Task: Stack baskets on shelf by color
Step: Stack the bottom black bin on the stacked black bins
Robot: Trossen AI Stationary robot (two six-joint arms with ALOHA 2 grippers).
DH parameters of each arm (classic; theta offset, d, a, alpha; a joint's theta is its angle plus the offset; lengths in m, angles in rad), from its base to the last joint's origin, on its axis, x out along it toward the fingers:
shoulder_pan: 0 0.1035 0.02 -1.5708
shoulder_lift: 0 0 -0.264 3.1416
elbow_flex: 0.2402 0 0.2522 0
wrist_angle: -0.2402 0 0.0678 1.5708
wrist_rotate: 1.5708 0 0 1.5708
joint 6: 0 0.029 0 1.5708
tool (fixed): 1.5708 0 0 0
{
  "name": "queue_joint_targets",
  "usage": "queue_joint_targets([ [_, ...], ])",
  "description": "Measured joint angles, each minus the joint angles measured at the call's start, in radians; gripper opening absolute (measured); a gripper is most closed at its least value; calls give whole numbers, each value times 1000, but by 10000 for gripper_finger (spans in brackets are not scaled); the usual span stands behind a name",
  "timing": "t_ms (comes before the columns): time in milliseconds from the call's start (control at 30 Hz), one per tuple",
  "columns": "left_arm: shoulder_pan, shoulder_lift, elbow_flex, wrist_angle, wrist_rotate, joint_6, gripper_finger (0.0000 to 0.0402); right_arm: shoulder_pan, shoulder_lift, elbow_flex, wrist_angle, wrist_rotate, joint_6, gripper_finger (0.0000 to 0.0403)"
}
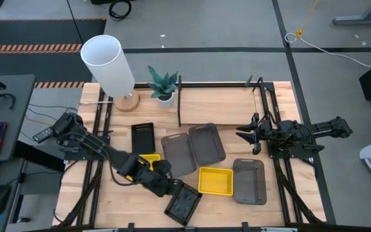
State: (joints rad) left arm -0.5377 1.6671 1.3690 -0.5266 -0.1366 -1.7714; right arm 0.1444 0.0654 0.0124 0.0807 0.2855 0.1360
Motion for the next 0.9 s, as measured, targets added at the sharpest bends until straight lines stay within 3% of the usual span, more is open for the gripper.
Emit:
queue_joint_targets([
  [200, 7, 105, 202, -284, 6, 23, 53, 0, 0, 0, -2, 0, 0, 113],
  [300, 9, 152, 252, -345, 7, 29, 65, 0, 0, 0, -2, 0, 0, 113],
  [667, 19, 283, 281, -329, 142, 28, 175, 0, 0, 0, 2, 0, 0, 113],
  [900, 20, 343, 281, -332, 137, 29, 181, 0, 0, 0, 0, 0, 0, 113],
])
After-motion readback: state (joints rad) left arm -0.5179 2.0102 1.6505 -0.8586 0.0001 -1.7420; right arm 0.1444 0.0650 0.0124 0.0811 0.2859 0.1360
